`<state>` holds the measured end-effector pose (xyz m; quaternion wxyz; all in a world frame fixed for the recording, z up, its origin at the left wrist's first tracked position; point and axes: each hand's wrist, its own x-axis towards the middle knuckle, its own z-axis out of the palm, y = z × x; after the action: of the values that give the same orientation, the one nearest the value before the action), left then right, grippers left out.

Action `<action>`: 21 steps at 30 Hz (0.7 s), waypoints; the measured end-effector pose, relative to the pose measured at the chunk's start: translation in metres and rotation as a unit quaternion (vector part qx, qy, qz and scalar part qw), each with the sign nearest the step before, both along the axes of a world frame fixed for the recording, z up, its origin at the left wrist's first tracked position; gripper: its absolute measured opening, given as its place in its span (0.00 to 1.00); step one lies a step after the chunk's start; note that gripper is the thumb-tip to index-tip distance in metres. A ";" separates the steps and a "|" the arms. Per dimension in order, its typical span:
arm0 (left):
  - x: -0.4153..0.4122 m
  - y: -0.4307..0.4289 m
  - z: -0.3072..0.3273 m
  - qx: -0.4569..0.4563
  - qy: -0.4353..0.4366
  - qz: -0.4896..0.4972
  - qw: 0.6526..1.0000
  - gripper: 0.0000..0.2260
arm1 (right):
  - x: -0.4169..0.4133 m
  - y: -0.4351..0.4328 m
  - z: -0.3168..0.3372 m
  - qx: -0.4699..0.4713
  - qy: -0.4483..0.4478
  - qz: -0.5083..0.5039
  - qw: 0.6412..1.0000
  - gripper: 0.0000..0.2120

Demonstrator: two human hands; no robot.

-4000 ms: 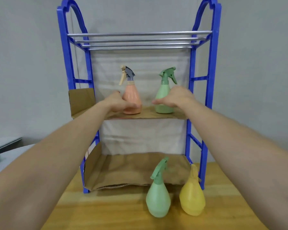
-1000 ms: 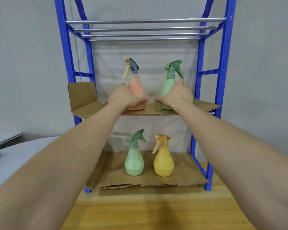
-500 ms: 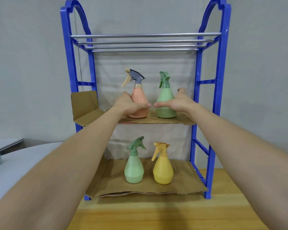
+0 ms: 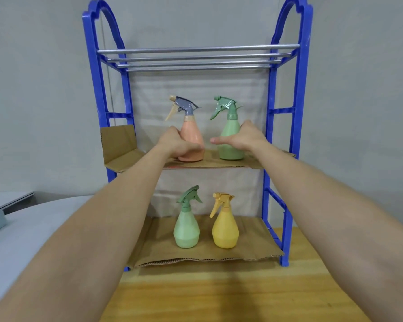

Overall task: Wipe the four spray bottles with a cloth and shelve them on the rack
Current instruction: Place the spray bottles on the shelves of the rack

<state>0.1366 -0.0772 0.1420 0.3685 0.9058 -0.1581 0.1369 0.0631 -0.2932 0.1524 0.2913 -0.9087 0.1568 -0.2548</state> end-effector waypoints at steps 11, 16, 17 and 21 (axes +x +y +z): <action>0.006 0.004 -0.005 -0.034 0.007 -0.033 0.999 0.41 | 0.008 -0.024 -0.007 0.023 0.001 0.036 0.999 0.43; 0.010 0.007 -0.007 -0.057 0.003 -0.043 0.997 0.41 | 0.013 -0.025 -0.011 0.038 -0.011 0.042 0.998 0.43; 0.013 0.008 -0.008 -0.064 0.007 -0.041 0.997 0.43 | 0.014 -0.024 -0.012 0.039 -0.015 0.040 0.998 0.43; 0.021 0.009 -0.010 -0.061 0.019 -0.014 0.998 0.43 | 0.015 -0.024 -0.015 0.047 -0.024 0.038 0.998 0.44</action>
<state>0.1571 -0.0681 0.1320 0.4283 0.8815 -0.1554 0.1239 0.0783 -0.3173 0.1375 0.3470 -0.8928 0.1269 -0.2578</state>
